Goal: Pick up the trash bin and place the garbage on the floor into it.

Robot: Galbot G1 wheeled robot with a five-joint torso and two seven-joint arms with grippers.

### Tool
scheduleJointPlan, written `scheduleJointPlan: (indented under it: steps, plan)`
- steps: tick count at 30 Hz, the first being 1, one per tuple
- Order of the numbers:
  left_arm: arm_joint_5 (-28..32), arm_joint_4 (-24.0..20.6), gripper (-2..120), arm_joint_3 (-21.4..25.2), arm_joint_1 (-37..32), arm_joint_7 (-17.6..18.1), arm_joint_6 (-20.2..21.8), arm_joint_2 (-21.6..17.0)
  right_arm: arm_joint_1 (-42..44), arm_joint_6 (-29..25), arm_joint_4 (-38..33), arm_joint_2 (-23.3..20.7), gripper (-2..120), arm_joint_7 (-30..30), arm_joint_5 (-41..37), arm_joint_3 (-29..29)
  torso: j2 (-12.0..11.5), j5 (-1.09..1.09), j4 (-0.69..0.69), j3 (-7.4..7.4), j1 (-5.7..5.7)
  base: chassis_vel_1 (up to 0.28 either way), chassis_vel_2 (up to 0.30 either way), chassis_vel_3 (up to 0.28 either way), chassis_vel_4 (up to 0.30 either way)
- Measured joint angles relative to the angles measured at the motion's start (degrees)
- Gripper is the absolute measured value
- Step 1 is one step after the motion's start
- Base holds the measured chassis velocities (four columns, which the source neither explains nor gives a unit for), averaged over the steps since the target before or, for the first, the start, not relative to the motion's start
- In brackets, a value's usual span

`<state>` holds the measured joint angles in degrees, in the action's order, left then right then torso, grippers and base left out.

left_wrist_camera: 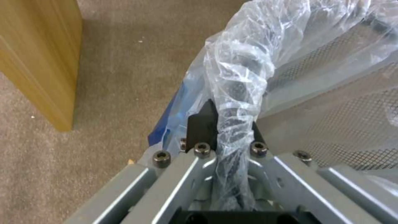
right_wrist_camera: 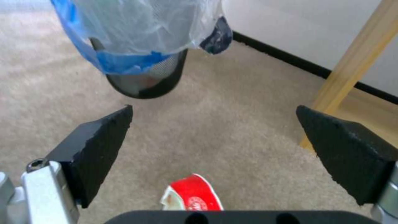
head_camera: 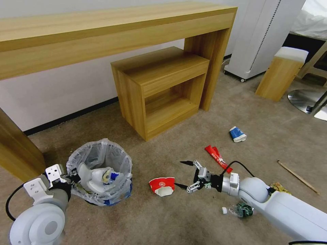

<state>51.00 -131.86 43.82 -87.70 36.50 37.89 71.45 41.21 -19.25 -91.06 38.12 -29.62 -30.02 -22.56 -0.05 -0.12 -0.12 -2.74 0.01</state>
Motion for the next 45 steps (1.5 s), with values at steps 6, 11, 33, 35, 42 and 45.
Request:
scheduleJointPlan:
  steps: [6, 11, 33, 35, 42, 45]
  plan:
    - [-0.38, 0.55, 1, -0.12, 0.26, -0.08, -0.12, 0.19, -3.61, 3.3, 0.13, 0.59, 100, 3.39, 1.49, -4.5, 0.0, -0.01, 0.0, 0.0, 0.0, 0.0, 0.0, 0.0, 0.0]
    - [-0.51, 1.2, 1, -0.12, 0.58, -0.1, -0.2, 0.26, -6.82, 5.02, 0.92, 1.73, 100, 5.26, 1.69, -9.1, 0.0, 0.0, 0.0, 0.0, 0.0, 0.0, 0.0, 0.0, 0.0]
    - [-0.39, 2.81, 1, 0.65, 1.62, -0.08, -0.47, 0.67, -9.67, 4.73, 8.66, 5.76, 100, 6.03, 3.88, -17.69, 0.0, 0.0, 0.0, 0.0, 0.0, 0.0, 0.0, 0.0, 0.0]
    - [-0.36, 2.85, 1, 0.72, 1.68, -0.03, -0.49, 0.63, -9.16, 4.37, 9.6, 5.75, 100, 5.93, 4.32, -17.55, 0.0, 0.01, 0.0, 0.0, 0.0, 0.0, 0.0, 0.0, 0.0]
    - [-0.3, 2.83, 1, 0.63, 1.81, 0.0, -0.58, 0.86, -8.7, 3.77, 11.37, 5.78, 100, 5.38, 4.65, -17.48, 0.0, 0.0, 0.0, 0.0, 0.0, 0.0, 0.0, 0.0, 0.0]
    - [-0.32, 2.71, 1, 0.51, 1.82, 0.0, -0.6, 1.01, -8.54, 3.71, 12.2, 6.11, 100, 5.34, 4.93, -17.53, 0.0, -0.01, 0.0, 0.0, 0.0, 0.0, 0.0, 0.0, 0.0]
